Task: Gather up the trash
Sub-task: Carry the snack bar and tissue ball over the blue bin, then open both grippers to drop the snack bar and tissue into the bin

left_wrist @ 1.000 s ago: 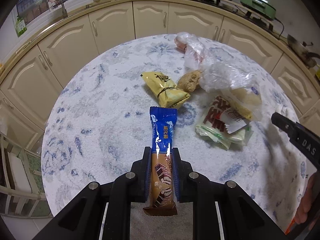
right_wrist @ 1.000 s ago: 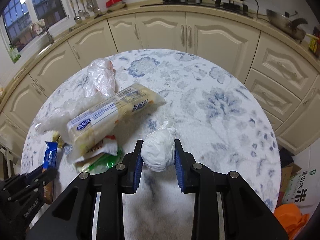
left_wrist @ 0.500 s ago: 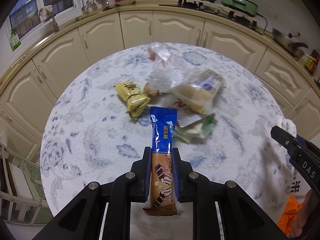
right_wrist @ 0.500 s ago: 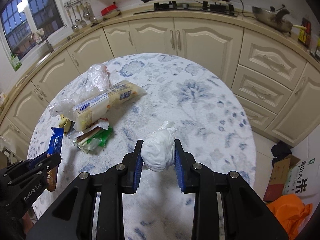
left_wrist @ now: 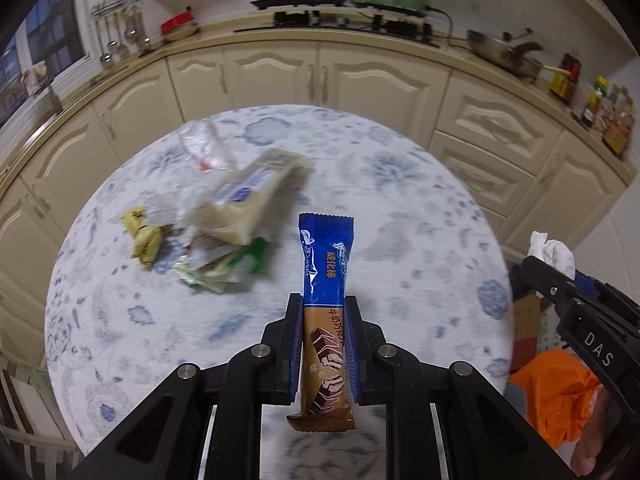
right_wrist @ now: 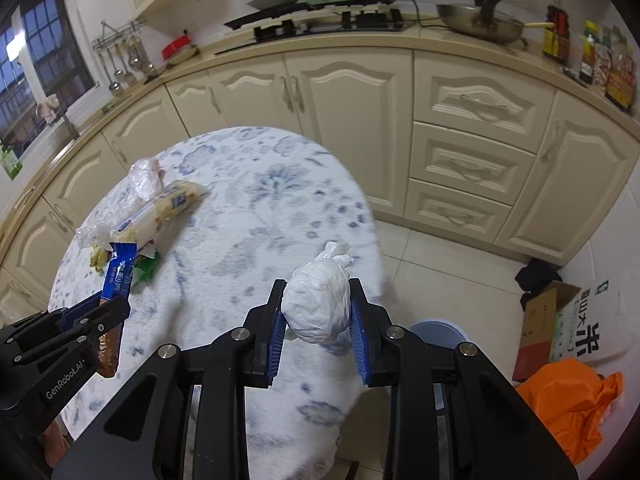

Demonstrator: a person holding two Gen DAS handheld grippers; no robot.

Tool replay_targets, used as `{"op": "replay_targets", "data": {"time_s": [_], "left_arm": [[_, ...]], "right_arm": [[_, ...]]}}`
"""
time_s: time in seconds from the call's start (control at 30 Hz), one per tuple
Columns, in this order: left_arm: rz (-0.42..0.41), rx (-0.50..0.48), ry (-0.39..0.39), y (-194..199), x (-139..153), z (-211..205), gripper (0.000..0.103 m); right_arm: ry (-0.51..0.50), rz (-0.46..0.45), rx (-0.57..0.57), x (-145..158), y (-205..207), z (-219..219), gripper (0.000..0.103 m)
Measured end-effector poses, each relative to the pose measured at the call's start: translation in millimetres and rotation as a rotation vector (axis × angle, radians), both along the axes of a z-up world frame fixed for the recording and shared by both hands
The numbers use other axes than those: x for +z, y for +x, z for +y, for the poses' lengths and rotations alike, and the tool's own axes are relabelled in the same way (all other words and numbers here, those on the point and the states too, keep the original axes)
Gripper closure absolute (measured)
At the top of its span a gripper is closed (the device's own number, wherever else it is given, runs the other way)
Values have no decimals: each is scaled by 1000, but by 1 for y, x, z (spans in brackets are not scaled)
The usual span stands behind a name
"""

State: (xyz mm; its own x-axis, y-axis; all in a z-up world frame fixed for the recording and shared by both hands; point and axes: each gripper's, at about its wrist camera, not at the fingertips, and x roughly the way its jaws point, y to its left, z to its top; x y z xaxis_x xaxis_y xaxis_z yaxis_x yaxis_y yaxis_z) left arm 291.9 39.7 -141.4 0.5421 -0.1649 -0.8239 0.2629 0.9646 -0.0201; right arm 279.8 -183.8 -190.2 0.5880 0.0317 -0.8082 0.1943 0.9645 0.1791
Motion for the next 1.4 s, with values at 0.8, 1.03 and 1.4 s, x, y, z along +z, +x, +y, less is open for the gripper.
{"op": "replay_targets", "data": {"time_s": [0.8,1.03,1.4], "left_arm": [[73,-342,53,-11,-42,-193,88],[111,-406,90,-3,-66,-251,88],[114,-453,159,16,-98,-317,85]], "right_arm": [[6,96,-338,-27,-84,-156,73],[25,129,-412,-42,-100,-196,73],[62,183,-495,-70,-115,-237,73]]}}
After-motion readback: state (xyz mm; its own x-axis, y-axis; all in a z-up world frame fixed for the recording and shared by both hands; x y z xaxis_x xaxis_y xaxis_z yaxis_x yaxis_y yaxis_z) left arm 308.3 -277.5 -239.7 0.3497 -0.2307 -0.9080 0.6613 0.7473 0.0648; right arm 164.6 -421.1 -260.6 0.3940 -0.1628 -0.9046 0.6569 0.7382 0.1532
